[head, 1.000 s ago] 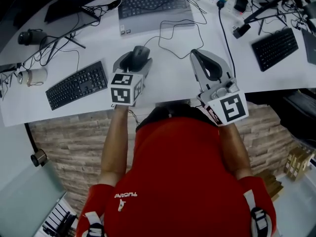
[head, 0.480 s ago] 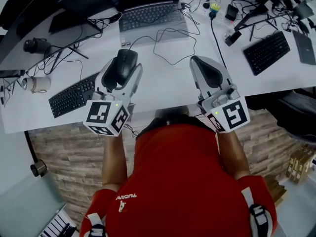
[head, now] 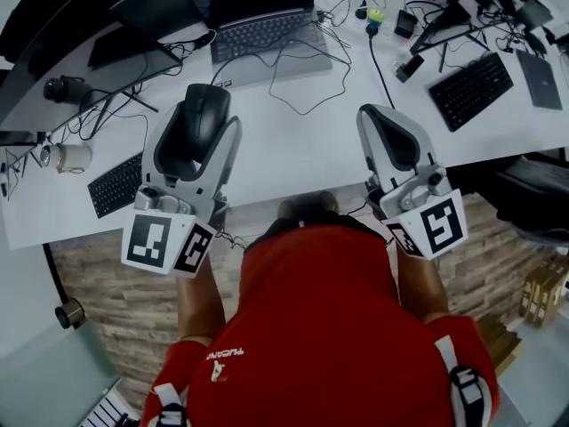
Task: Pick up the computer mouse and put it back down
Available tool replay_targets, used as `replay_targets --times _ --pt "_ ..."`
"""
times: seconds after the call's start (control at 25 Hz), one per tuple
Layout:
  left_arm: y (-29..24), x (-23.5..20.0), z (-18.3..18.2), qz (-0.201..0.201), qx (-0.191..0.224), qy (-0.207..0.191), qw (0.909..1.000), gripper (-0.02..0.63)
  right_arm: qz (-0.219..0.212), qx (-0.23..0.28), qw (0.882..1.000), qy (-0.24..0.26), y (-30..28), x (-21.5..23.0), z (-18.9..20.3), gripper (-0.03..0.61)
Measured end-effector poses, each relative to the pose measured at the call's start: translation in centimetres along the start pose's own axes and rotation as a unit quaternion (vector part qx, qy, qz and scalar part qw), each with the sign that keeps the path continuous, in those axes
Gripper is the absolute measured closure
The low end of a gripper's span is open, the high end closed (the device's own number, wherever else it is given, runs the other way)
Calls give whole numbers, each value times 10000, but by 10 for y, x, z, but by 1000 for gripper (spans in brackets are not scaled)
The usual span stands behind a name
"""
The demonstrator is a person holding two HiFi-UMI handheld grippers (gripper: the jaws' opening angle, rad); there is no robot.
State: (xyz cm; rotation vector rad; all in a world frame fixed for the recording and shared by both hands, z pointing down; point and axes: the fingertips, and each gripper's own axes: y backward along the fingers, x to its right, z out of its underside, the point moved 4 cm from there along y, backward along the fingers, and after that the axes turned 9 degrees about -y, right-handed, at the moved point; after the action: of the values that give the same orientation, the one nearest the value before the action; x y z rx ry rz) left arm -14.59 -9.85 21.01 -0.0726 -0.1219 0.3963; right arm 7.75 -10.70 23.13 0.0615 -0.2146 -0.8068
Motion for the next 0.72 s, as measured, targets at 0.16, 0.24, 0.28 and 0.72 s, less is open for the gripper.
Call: replay_targets --times 0.16,0.24,0.28,0.72 --pt "6 2 -12 20 120 -85 9999 308 0 64 10000 41 4 -4 -7 574" --pt "8 3 -14 24 142 -116 9998 308 -3 53 10000 51 5 -6 -6 574" --pt "9 3 -14 29 149 -123 9998 308 -6 45 10000 60 5 -7 -6 574" --pt "10 10 -3 119 21 -85 9999 308 11 -75 9999 147 9 -12 1 574"
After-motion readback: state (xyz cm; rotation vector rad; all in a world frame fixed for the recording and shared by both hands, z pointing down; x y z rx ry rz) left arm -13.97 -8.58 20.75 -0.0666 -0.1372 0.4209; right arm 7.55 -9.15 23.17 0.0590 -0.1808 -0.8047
